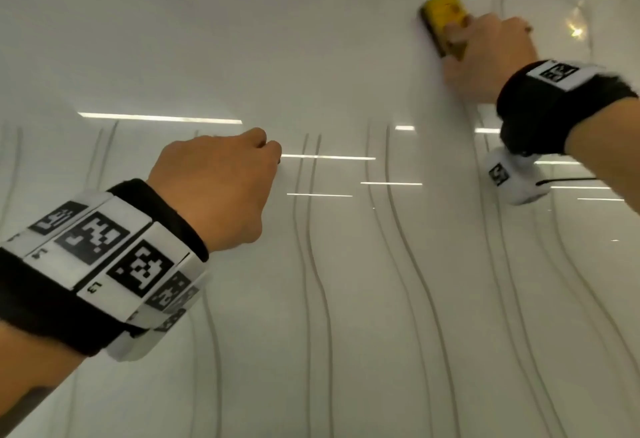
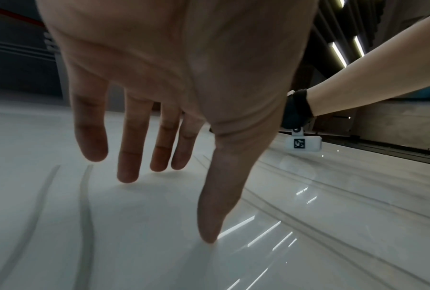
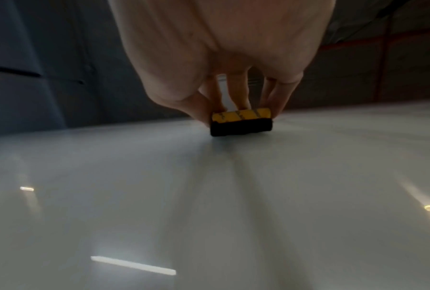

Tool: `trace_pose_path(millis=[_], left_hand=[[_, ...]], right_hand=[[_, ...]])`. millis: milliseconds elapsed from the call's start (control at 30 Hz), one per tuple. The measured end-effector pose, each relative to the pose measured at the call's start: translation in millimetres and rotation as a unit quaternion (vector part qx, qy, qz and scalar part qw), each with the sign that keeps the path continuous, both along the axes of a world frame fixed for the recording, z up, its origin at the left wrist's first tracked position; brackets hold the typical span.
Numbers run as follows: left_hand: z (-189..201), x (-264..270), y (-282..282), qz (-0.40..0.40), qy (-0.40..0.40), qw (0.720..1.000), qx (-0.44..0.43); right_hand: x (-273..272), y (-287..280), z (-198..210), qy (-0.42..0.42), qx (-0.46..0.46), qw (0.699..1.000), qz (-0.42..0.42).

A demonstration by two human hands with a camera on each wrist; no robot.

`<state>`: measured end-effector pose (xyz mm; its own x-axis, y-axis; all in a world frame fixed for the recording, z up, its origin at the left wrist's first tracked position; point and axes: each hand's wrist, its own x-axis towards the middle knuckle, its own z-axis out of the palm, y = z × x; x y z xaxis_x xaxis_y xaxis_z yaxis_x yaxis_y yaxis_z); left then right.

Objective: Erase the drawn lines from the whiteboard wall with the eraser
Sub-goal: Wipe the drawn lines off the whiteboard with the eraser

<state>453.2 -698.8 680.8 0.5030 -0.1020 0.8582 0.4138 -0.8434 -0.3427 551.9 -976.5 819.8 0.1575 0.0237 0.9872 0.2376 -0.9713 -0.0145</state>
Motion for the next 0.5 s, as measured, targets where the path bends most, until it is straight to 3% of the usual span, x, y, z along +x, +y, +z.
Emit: trace_pose_path(millis=[100,167,233,300,400,500], left_hand=[[3.5,1.8,-12.5,0.022,-0.009,1.000,-0.005],[3.8,2.7,-17.4,0.035,-0.013,0.999,-0.006],[2.5,3.1,-17.7,0.044,-0.014,0.999,-0.002],[-0.5,2.6,-15.6,0.053,-0.008,0.999,0.003],[-3.6,2.9,-15.4,0.065,-0.006,0.998,0.010],[-3.4,3.0,-18.4,0.070,-0.010,0.997,0.010]], right_hand=[[-1.1,41.2,-54.3,-0.028,-0.198,0.979,0.051],[0.1,38.4,-67.7,-0.054,-0.249,0.965,0.070],[4.7,12.7,-44.2,-0.057,-0.203,0.977,0.035],[10.6,-23.8,-6.3,-0.041,-0.092,0.995,-0.022],[15.1,-59.8,36.4,-0.036,0.061,0.997,-0.018],[8.7,-39.3,49.3,-0.026,0.060,0.998,0.007]])
